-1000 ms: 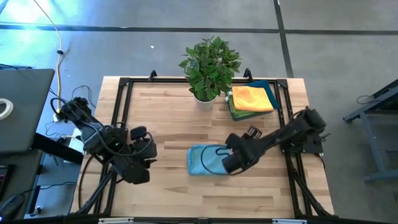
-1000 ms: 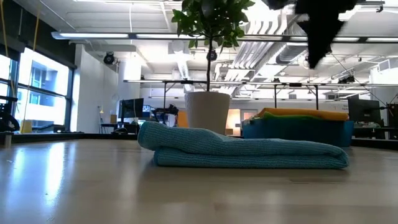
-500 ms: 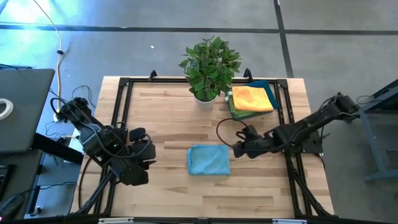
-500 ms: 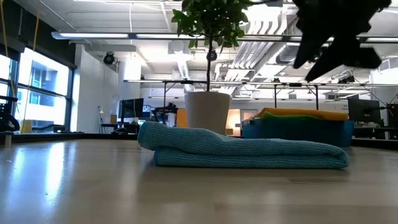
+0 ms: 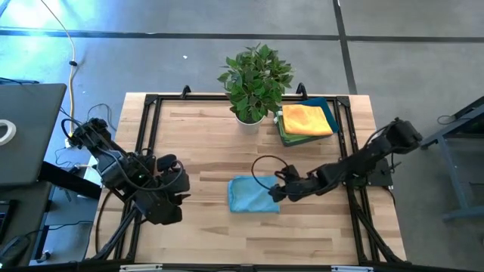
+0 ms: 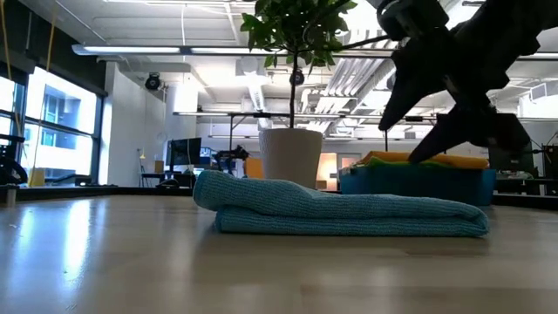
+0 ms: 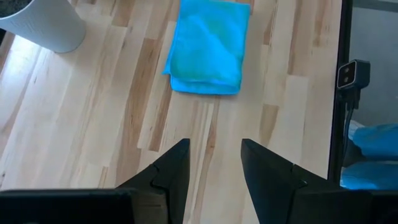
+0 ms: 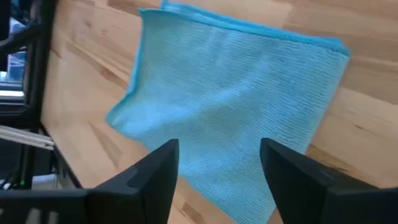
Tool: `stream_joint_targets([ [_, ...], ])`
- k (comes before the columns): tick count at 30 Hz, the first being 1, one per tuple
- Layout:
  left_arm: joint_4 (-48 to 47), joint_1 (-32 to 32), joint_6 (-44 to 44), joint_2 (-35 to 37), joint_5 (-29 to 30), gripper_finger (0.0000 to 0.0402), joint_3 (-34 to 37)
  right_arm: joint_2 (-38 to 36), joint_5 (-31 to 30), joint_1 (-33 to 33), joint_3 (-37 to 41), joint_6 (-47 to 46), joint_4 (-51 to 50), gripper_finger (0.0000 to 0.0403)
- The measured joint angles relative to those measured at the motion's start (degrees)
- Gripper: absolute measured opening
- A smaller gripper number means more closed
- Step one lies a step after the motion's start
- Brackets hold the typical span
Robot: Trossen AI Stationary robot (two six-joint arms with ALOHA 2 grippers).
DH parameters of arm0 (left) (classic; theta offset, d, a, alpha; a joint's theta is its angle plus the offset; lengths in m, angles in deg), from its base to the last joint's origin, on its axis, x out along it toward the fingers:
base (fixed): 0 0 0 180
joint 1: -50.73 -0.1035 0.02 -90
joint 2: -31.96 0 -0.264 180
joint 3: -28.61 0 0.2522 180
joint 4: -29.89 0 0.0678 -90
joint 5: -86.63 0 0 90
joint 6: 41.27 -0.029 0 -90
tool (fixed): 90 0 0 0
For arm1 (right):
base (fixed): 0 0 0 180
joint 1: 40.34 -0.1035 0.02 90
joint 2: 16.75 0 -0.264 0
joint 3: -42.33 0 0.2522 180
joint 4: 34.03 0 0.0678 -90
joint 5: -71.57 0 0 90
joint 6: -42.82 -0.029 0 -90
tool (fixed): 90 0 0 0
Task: Sort microfiber towel by color & place in baskets
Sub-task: Stack the blue towel on top of the orange towel into the blue bin
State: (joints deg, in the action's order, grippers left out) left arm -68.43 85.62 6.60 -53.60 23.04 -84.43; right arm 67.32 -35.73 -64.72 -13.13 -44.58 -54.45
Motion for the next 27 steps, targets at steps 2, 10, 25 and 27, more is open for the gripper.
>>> stream_joint_targets([
  [2, 0.0, 0.0, 0.0, 0.0, 0.0, 0.0133, 0.0, 1.1, 0.4, 0.0, -0.5, -0.8, -0.3, 0.0223],
  [10, 0.0, 0.0, 0.2, 0.0, 0.3, 0.0133, 0.0, 1.7, 0.6, 0.0, -0.8, -2.9, -1.4, 0.0227],
  [25, -0.1, 0.0, 0.0, 0.0, 0.2, 0.0133, 0.0, 2.6, -1.8, 0.0, -0.8, -7.7, -4.4, 0.0227],
  [27, -0.1, 0.0, 0.0, 0.0, 0.2, 0.0133, 0.0, 4.0, -1.5, 0.0, -0.8, -8.3, -4.3, 0.0227],
])
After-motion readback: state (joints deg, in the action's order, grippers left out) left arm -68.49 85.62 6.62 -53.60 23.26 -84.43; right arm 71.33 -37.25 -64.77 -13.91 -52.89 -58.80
